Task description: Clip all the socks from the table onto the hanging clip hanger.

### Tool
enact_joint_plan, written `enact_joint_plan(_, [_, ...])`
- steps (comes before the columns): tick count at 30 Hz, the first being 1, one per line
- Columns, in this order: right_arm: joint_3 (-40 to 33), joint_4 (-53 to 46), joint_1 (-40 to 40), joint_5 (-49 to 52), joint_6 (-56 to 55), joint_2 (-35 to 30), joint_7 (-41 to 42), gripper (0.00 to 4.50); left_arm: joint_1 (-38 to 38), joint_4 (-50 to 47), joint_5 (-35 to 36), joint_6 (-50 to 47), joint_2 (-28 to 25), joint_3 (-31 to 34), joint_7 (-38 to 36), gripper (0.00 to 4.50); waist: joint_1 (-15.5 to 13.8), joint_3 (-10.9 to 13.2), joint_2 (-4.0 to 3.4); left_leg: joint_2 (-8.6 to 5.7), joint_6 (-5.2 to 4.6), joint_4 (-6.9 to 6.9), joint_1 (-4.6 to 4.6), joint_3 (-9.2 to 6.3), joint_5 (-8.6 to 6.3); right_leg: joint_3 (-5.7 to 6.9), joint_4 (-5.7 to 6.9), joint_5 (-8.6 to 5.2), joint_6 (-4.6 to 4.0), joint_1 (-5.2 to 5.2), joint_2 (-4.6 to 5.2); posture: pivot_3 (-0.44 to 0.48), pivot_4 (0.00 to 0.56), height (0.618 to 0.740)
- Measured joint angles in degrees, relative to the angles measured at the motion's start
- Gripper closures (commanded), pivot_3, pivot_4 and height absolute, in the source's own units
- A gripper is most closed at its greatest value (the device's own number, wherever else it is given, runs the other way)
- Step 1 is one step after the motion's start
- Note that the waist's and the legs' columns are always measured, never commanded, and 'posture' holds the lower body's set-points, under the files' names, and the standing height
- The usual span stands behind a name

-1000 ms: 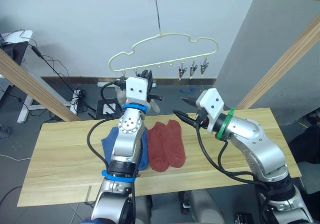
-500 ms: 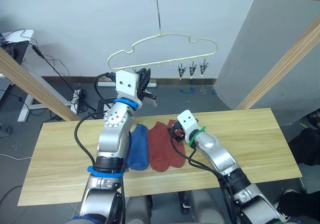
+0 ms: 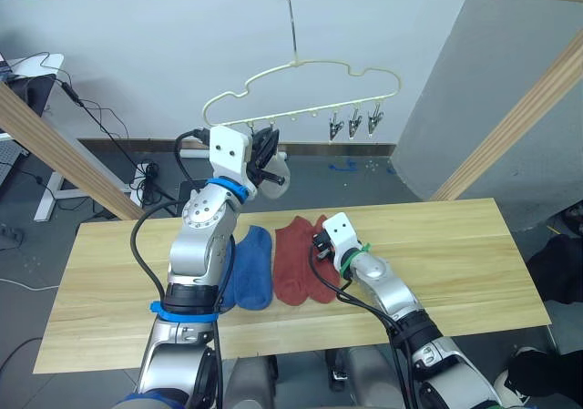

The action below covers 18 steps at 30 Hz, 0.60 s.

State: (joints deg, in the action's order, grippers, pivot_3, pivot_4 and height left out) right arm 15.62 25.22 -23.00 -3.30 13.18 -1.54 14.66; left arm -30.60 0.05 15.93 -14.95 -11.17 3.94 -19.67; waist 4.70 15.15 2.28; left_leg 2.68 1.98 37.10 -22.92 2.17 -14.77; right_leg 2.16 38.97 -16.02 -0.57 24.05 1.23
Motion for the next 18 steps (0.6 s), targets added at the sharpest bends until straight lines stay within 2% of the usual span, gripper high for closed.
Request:
enact_joint_plan(1, [0.01, -0.74, 0.4, -0.03, 0.25, -0.26, 0.25, 4.49, 0.0, -0.09, 0.13, -0.28, -0.07, 0.08, -0.09, 4.28, -0.01, 0.0, 0.0, 0.0, 0.0, -0.01, 0.0, 0.01, 0.0, 0.0, -0.01, 0.0, 0.0, 0.0, 0.0, -0.164, 0.281, 0.74])
enact_joint_plan(8, [0.55, -14.01, 4.19, 0.1, 4.66, -2.54, 4.4, 4.5, 0.07, -1.11, 1.75, -2.48, -1.18, 0.69, -1.21, 4.28, 0.08, 0.0, -0.01, 0.02, 0.0, -0.03, 0.0, -0.01, -0.01, 0.0, 0.0, 0.0, 0.0, 0.02, -0.02, -0.164, 0.281, 0.74])
enact_joint_plan(13, [3.96, -24.57, 4.51, -0.12, 6.46, -5.04, 8.91, 4.5, 0.08, -1.77, 3.1, -4.36, -1.86, 1.34, -2.28, 4.28, 0.06, 0.01, -0.02, 0.0, -0.01, -0.01, 0.0, -0.01, -0.01, 0.01, -0.01, -0.01, 0.01, 0.01, -0.02, -0.171, 0.282, 0.74])
enact_joint_plan(18, [6.76, -26.46, 0.5, -0.33, 5.83, -4.89, 11.54, 4.5, 0.04, -2.47, 5.61, -7.0, -2.24, 1.65, -3.59, 4.28, 0.1, 0.01, -0.01, 0.01, -0.01, -0.01, 0.0, -0.03, -0.01, 0.02, 0.0, 0.0, 0.01, 0.02, -0.03, -0.17, 0.281, 0.74])
